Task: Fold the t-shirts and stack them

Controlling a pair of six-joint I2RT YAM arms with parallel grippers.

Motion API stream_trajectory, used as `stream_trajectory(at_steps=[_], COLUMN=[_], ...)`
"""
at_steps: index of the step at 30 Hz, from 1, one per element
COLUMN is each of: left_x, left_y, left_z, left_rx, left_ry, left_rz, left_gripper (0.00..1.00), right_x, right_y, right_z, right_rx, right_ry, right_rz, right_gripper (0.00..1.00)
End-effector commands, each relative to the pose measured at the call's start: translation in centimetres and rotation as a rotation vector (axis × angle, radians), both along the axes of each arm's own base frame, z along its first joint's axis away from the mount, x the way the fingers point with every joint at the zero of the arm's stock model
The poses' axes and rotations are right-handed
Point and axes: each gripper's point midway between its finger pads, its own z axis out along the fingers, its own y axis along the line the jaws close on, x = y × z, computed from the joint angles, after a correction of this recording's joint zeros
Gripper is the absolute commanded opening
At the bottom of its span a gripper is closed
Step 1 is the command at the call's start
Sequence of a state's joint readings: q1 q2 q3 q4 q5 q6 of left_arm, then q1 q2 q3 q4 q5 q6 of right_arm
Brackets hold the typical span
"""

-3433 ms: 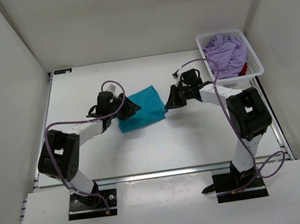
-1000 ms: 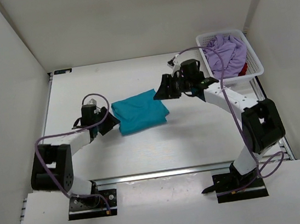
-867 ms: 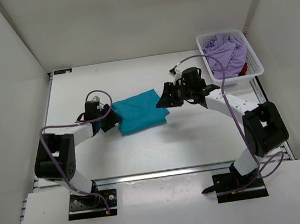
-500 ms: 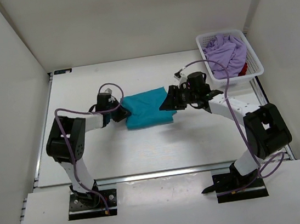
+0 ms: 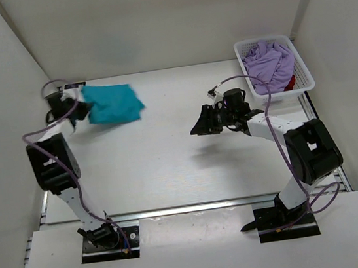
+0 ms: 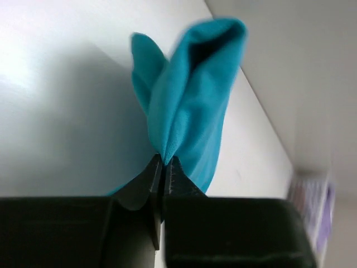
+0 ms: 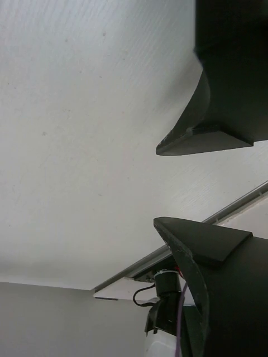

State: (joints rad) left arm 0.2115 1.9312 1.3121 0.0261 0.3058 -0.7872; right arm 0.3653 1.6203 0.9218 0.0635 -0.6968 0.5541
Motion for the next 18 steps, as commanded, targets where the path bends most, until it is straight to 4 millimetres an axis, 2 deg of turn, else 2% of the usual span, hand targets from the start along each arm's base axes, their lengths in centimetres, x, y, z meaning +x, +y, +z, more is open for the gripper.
stream_trajectory(at_steps=[1,2,3,4,5,7,8,9,11,13,14,16,18], left_x=[-3.7,-3.8,-4.1,-4.4,-4.4,-3.6,-3.5,-2.5,-1.0,-1.1,-0.6,-0.1,1.7], left_y=[7.3,8.8,8.9,10.1,10.2,10.7,10.9,11.5,12.5,13.6,13.9,14.2,14.5], left_z=[0.0,0.3,-1.0,-2.3,-3.8,-5.0,-6.7,-5.9,-6.1,-6.2,-5.6,-5.7,-5.2], left_rx=[-0.057,-0.060,-0.081,-0.099,-0.117,-0.161,-0.185,-0.186,-0.162,-0.141,-0.122,-0.099,-0.085], left_ry=[0.000,-0.024,-0.003,0.017,0.044,0.060,0.093,0.086,0.106,0.128,0.118,0.127,0.120], left_rz=[0.194,0.233,0.241,0.266,0.268,0.260,0.258,0.241,0.223,0.245,0.254,0.252,0.228], left_gripper=[0.13,0.19,0.23,0.25,0.26,0.27,0.25,0.25,0.24,0.25,0.25,0.27,0.26], right_x=[0.2,-0.1,0.0,-0.3,-0.5,-0.9,-1.4,-2.1,-2.2,-2.2,-2.1,-1.9,-1.9], right_y=[0.9,1.0,1.1,1.5,1.6,2.1,2.6,3.0,3.5,4.0,4.0,4.2,4.2], right_z=[1.1,1.1,1.2,1.3,1.5,1.9,1.9,2.0,2.4,2.5,2.4,2.3,1.7], right_rx=[0.049,0.055,0.055,0.056,0.058,0.053,0.054,0.052,0.047,0.049,0.047,0.055,0.047], right_ry=[-0.045,-0.040,-0.043,-0.043,-0.049,-0.062,-0.058,-0.062,-0.079,-0.075,-0.077,-0.064,-0.044], right_rz=[0.043,0.052,0.053,0.061,0.070,0.078,0.098,0.115,0.126,0.136,0.137,0.142,0.142], right_gripper=[0.46,0.46,0.46,0.46,0.46,0.46,0.46,0.46,0.46,0.46,0.46,0.46,0.45])
